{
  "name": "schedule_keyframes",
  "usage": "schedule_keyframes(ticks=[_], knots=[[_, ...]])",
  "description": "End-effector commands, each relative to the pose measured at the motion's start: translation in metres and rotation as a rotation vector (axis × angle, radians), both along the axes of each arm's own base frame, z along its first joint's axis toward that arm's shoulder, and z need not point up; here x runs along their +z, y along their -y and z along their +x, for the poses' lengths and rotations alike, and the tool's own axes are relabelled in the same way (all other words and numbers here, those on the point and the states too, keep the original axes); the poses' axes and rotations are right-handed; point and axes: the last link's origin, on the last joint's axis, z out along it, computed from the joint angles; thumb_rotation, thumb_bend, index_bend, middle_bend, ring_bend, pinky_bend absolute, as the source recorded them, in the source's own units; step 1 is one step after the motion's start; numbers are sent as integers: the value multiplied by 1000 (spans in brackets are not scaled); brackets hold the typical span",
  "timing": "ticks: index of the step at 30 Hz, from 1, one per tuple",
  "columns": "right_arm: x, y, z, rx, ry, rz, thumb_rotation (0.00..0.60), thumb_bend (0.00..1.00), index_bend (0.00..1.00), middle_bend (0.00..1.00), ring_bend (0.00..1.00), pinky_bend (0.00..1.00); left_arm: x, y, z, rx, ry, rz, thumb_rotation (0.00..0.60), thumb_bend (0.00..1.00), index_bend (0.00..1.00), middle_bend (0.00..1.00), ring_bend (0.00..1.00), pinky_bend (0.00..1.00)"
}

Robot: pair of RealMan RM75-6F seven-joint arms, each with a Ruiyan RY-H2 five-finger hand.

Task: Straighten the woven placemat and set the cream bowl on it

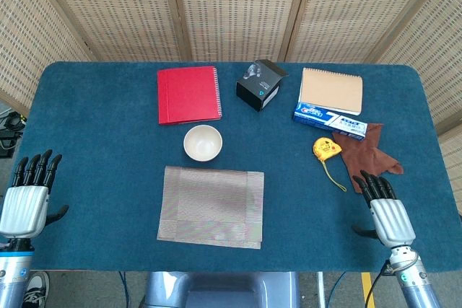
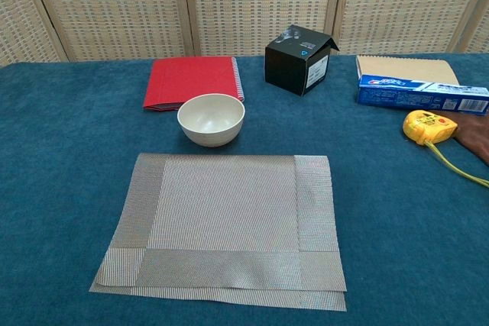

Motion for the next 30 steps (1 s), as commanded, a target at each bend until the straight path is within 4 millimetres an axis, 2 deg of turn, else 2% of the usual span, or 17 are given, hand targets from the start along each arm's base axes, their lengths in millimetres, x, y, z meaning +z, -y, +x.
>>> schedule_keyframes(ticks=[1, 18, 30], knots=[[1, 0, 0, 1, 1, 0, 600, 84, 88, 0, 0, 0, 0, 1, 1, -1, 2, 1, 600, 61, 0, 0, 0, 0], [2, -1, 2, 8, 8, 0, 600, 83, 88, 0, 0, 0, -4, -2, -2, 4, -5, -9, 600, 61, 0, 0, 0, 0], [1, -3, 3, 12, 10, 8, 600, 83, 88, 0, 0, 0, -14, -9, 2, -25, -3, -26, 600, 76, 0, 0, 0, 0]])
